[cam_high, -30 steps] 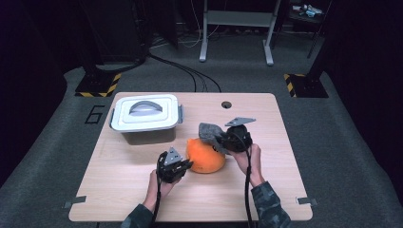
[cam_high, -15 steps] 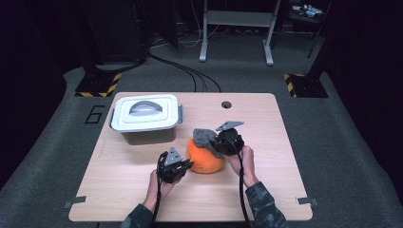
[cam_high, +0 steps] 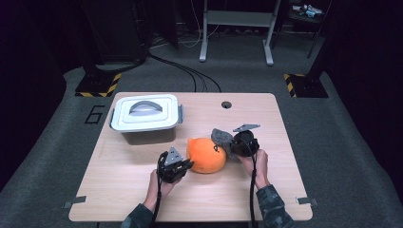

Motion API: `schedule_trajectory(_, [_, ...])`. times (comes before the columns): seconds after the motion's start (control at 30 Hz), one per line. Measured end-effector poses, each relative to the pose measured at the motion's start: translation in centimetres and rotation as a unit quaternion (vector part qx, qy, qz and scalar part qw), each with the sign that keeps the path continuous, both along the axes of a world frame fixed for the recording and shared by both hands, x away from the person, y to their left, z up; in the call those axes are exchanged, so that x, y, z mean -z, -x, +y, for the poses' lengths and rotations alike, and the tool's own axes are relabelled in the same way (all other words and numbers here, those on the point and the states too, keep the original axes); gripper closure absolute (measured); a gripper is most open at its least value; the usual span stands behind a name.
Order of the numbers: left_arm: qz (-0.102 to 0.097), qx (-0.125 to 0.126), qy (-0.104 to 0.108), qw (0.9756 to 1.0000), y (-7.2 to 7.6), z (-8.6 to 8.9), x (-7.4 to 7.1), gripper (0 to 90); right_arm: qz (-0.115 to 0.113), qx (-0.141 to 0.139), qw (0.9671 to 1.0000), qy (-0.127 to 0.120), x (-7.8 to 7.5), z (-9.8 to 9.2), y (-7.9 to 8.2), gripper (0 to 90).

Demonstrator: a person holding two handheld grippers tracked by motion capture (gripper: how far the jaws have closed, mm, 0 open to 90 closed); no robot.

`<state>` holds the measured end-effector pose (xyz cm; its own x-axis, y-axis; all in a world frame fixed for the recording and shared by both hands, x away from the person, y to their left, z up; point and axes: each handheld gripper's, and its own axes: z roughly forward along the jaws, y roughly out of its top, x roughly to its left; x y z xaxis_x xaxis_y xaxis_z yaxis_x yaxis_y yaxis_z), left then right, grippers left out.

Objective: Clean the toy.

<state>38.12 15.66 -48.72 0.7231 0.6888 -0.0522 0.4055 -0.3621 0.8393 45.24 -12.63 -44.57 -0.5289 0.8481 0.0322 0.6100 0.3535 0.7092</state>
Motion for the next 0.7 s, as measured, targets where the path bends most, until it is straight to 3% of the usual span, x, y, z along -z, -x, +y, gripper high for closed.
schedule_trajectory(0.13, [-0.001, -0.006, 0.005, 1.0, 0.0, -0.2, -0.1, 83.5, -0.02, -0.022, 0.9992, -0.025, -1.7, 0.2, 1.0, 77.0])
schedule_trajectory(0.3, [0.0, -0.006, 0.002, 1.0, -0.2, -0.5, -0.5, 83.4, -0.043, -0.063, 0.9967, -0.028, -3.1, 2.6, 2.5, 76.9])
schedule_trajectory(0.47, [0.0, -0.008, 0.001, 1.0, -0.3, -0.9, -0.5, 83.4, -0.053, -0.1, 0.9934, -0.022, -3.1, 5.2, 3.6, 76.7])
schedule_trajectory(0.6, [0.001, -0.012, -0.001, 0.9999, -0.3, -0.9, -0.6, 83.4, -0.062, -0.128, 0.9898, -0.001, -2.5, 6.8, 4.1, 76.6])
schedule_trajectory(0.67, [0.002, -0.014, -0.001, 0.9999, -0.2, -0.9, -0.6, 83.4, -0.066, -0.133, 0.9888, 0.013, -2.2, 6.9, 4.2, 76.7])
schedule_trajectory(0.7, [0.002, -0.014, 0.0, 0.9999, -0.2, -0.9, -0.6, 83.4, -0.057, -0.128, 0.9901, 0.011, -2.1, 6.8, 4.2, 76.8])
